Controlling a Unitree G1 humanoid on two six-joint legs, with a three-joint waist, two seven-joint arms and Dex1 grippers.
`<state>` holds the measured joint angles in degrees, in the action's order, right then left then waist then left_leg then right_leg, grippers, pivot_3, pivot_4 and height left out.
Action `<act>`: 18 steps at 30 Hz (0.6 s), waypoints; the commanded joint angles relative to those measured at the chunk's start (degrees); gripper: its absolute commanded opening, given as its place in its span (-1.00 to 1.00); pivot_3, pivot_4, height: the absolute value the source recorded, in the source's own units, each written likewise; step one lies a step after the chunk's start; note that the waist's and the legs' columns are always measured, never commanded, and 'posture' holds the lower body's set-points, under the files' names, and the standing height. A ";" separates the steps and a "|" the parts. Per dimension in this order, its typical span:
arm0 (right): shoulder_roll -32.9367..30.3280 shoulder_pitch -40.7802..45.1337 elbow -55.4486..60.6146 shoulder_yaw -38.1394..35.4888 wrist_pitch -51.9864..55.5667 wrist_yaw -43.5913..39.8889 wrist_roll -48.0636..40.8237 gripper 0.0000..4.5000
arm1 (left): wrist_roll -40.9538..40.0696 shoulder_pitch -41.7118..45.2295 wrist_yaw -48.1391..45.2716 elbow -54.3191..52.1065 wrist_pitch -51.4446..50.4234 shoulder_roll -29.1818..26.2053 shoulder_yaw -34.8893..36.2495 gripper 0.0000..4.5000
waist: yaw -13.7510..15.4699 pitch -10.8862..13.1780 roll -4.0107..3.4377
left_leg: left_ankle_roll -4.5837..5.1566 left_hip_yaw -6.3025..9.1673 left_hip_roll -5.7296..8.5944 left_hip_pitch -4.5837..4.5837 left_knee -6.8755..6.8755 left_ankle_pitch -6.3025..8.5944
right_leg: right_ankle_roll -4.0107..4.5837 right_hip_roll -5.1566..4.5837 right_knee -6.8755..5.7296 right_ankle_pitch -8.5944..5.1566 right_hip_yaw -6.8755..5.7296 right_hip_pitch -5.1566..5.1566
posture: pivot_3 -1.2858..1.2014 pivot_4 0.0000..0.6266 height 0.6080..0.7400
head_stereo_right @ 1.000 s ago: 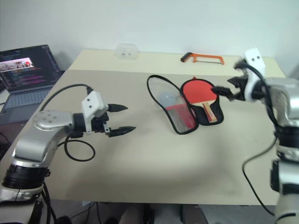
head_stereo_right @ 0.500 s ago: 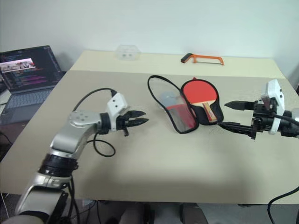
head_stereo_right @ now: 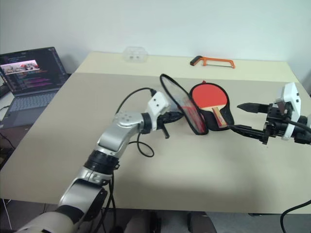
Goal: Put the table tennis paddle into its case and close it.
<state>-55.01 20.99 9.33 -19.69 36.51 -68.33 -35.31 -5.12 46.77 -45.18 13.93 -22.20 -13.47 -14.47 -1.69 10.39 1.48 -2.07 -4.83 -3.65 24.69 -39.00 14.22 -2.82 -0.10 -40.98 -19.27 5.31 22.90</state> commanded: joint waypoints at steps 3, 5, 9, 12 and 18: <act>-1.47 -0.85 3.20 -4.80 -0.71 1.88 -1.82 1.00 | 2.00 6.78 5.47 8.39 6.88 8.09 -0.58 -0.99 | 0.14 0.00 0.00 | -0.01 0.02 0.01 0.00 0.00 -0.01 | 0.00 0.00 0.02 0.00 -0.02 -0.04 | 0.03 -0.52 1.00; -1.48 -1.39 3.81 -5.86 -0.72 2.97 -1.87 1.00 | 5.44 11.16 10.08 18.23 12.65 12.69 -2.00 -0.99 | 0.40 0.00 0.01 | 0.11 0.07 0.04 -0.01 -0.02 0.06 | -0.02 -0.01 0.08 0.01 -0.07 -0.12 | 0.03 -0.52 1.00; -1.25 -2.39 5.80 -7.71 0.12 5.45 -3.11 1.00 | 8.90 18.68 17.83 35.73 22.62 18.92 -1.16 -0.99 | 0.57 0.01 0.02 | 0.18 0.12 0.13 -0.01 0.02 0.09 | -0.06 -0.05 0.30 0.02 -0.09 -0.25 | 0.03 -0.52 1.00; -1.06 -3.77 8.30 -9.44 1.46 7.54 -4.52 1.00 | 10.27 23.64 24.01 48.01 28.73 22.80 0.27 -0.99 | 0.18 0.01 0.01 | 0.17 0.18 0.15 -0.03 0.13 0.09 | -0.06 -0.02 0.37 0.02 -0.03 -0.24 | 0.03 -0.52 1.00; -1.66 -5.03 11.59 -10.74 3.34 9.98 -6.70 1.00 | 12.54 27.21 29.39 59.61 31.72 27.17 1.05 -0.99 | -0.11 0.00 0.01 | 0.15 0.24 0.19 -0.19 0.20 0.09 | -0.06 0.04 0.30 0.02 0.09 -0.27 | 0.03 -0.52 1.00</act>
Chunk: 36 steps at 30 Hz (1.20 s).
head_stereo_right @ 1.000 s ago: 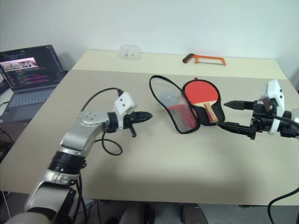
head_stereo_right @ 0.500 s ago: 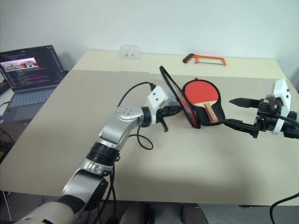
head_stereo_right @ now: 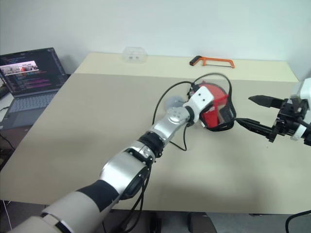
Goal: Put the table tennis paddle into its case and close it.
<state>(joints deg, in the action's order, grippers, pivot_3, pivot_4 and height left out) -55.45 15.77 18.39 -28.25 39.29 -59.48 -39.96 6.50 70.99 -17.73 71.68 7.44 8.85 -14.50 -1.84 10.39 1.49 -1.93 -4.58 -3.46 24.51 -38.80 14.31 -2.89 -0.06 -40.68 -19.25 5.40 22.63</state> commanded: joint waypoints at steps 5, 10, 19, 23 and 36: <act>-0.91 2.58 2.01 -0.53 5.26 5.69 -4.33 1.00 | -0.02 4.68 2.32 1.74 3.76 3.82 3.67 -0.99 | 0.28 0.00 0.00 | -0.18 -0.02 0.00 0.00 -0.05 -0.10 | 0.00 -0.03 -0.05 0.00 -0.02 0.00 | 0.03 -0.52 1.00; 6.15 7.74 -2.60 4.97 16.38 21.33 -3.59 1.00 | -6.23 3.57 -12.19 -5.35 6.36 -1.67 8.99 -0.92 | 0.11 -0.01 -0.01 | -0.25 -0.10 -0.06 -0.07 -0.03 -0.14 | 0.00 0.00 -0.10 0.00 0.03 0.00 | 0.03 -0.52 1.00; 28.97 19.30 -16.53 -6.41 35.13 53.78 -3.43 1.00 | -18.64 -20.58 -39.09 -55.64 -19.83 -24.78 8.57 0.33 | -1.38 -0.17 -0.33 | -0.63 -0.28 -0.28 -0.49 0.43 -0.36 | 0.14 0.06 -0.33 -0.07 0.19 0.01 | 0.03 -0.52 1.00; 35.38 22.08 -18.79 -15.26 39.68 60.59 -5.77 1.00 | -18.69 -28.87 -38.73 -62.83 -25.96 -32.60 9.72 0.98 | -0.84 -0.18 -0.32 | -0.62 -0.21 -0.28 -0.45 0.45 -0.37 | 0.14 -0.07 -0.24 -0.08 0.10 -0.01 | 0.03 -0.52 1.00; 38.23 24.56 -24.02 -18.20 38.79 65.20 -3.96 1.00 | -20.16 -42.33 -33.91 -82.00 -34.61 -40.20 11.82 0.99 | -0.32 -0.18 -0.32 | -0.55 -0.17 -0.16 -0.52 0.45 -0.33 | 0.14 -0.01 -0.21 -0.08 0.11 -0.13 | 0.03 -0.52 1.00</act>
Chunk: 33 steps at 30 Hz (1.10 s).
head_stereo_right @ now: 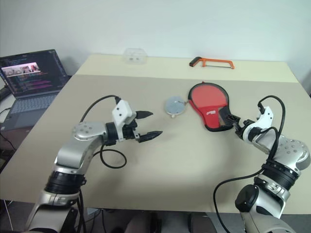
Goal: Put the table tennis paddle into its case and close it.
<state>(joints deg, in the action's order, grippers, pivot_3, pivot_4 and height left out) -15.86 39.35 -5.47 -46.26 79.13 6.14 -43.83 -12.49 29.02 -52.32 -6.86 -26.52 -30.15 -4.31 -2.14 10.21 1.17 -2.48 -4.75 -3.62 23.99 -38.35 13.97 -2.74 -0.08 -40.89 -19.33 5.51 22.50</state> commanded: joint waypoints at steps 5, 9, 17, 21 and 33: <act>-0.48 1.46 -2.91 1.08 -3.37 -0.83 -0.28 1.00 | -2.45 -0.82 1.25 -5.00 -1.81 -2.41 2.04 0.99 | -0.29 0.00 0.00 | 0.11 -0.02 0.01 -0.03 0.07 0.06 | 0.00 0.02 0.03 0.00 0.01 0.00 | 0.03 -0.52 1.00; 1.16 2.90 -6.34 1.79 -6.83 -0.59 -0.18 1.00 | -2.57 -1.00 2.14 -5.47 -2.23 -3.01 2.07 0.99 | -0.84 0.00 0.01 | 0.11 -0.03 0.01 -0.06 0.11 0.07 | 0.00 0.03 0.05 0.00 0.02 -0.01 | 0.03 -0.52 1.00; 2.78 5.93 -12.28 4.73 -11.45 -1.89 -0.74 1.00 | -2.90 -2.11 2.98 -7.21 -3.25 -4.11 1.66 0.99 | -1.65 0.00 0.01 | 0.01 -0.04 -0.03 -0.13 0.26 0.01 | 0.00 0.08 0.12 0.00 0.05 -0.02 | 0.03 -0.52 1.00; 3.37 6.21 -12.96 6.04 -12.54 -2.26 -1.02 1.00 | -2.98 -2.42 3.37 -7.50 -3.28 -4.34 1.45 0.99 | -2.26 -0.01 0.04 | 0.00 -0.06 -0.04 -0.13 0.26 0.01 | 0.00 0.08 0.13 0.00 0.07 -0.02 | 0.03 -0.52 1.00; 3.15 6.46 -16.07 8.61 -15.20 -2.80 -0.43 -0.19 | -2.74 -1.81 4.26 -7.32 -3.01 -4.47 0.97 1.00 | -2.95 -0.01 0.05 | -0.01 -0.06 -0.05 -0.14 0.29 0.00 | 0.00 0.08 0.14 0.00 0.08 -0.02 | 0.03 -0.52 1.00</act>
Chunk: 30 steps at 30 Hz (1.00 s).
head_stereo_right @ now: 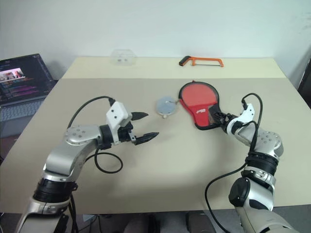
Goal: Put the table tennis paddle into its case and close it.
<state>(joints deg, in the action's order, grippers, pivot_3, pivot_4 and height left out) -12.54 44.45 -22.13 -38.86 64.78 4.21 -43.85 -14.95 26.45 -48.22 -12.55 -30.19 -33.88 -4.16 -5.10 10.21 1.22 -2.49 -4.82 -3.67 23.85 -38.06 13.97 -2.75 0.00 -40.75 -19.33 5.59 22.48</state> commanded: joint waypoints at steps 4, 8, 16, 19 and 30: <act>-0.08 1.20 0.37 2.05 -0.51 -0.80 -0.56 -0.78 | -0.19 0.68 0.45 -1.76 0.61 -0.79 0.70 1.00 | 0.02 0.00 0.00 | 0.00 0.00 0.00 0.00 0.01 0.00 | 0.00 -0.01 0.02 0.00 0.00 0.00 | 0.03 -0.52 1.00; -0.15 0.73 1.49 3.21 1.64 -0.94 -1.12 -0.98 | -0.05 0.64 0.59 -1.72 0.66 -0.76 0.50 1.00 | 0.02 0.00 0.00 | 0.00 0.00 -0.01 -0.01 0.02 0.00 | 0.00 0.00 0.02 0.00 0.00 0.00 | 0.03 -0.52 1.00; 0.59 -4.41 13.27 5.64 17.17 -1.00 -4.51 -0.98 | 0.15 1.43 -0.38 -0.28 1.33 -0.76 -0.31 1.00 | 0.20 0.00 0.00 | -0.02 0.03 -0.04 0.05 0.15 0.00 | 0.00 -0.01 0.21 0.00 -0.02 0.00 | 0.03 -0.52 1.00; 2.16 -7.21 20.51 5.35 25.21 -0.70 -6.80 -0.98 | 0.37 1.83 -0.94 0.64 1.88 -0.75 -0.86 1.00 | 0.26 0.00 0.00 | -0.03 0.03 -0.05 0.10 0.21 0.01 | 0.00 -0.04 0.34 0.00 -0.04 0.00 | 0.03 -0.52 1.00; -5.76 -29.30 38.74 18.13 27.72 2.35 -28.37 -0.98 | 0.84 2.56 -3.48 2.52 3.38 -1.52 -2.29 1.00 | 0.44 -0.10 0.17 | 0.06 0.16 -0.06 0.21 0.32 0.18 | -0.02 -0.03 0.86 -0.01 -0.09 -0.18 | 0.03 -0.52 1.00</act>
<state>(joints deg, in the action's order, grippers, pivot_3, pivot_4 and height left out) -17.55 17.79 14.87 -24.18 89.50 5.86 -68.10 -14.10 28.20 -51.05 -9.05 -28.09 -34.78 -6.75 -4.66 10.10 1.39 -2.44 -4.65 -3.74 24.07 -37.73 14.16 -2.77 -0.02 -39.87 -19.35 5.51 22.30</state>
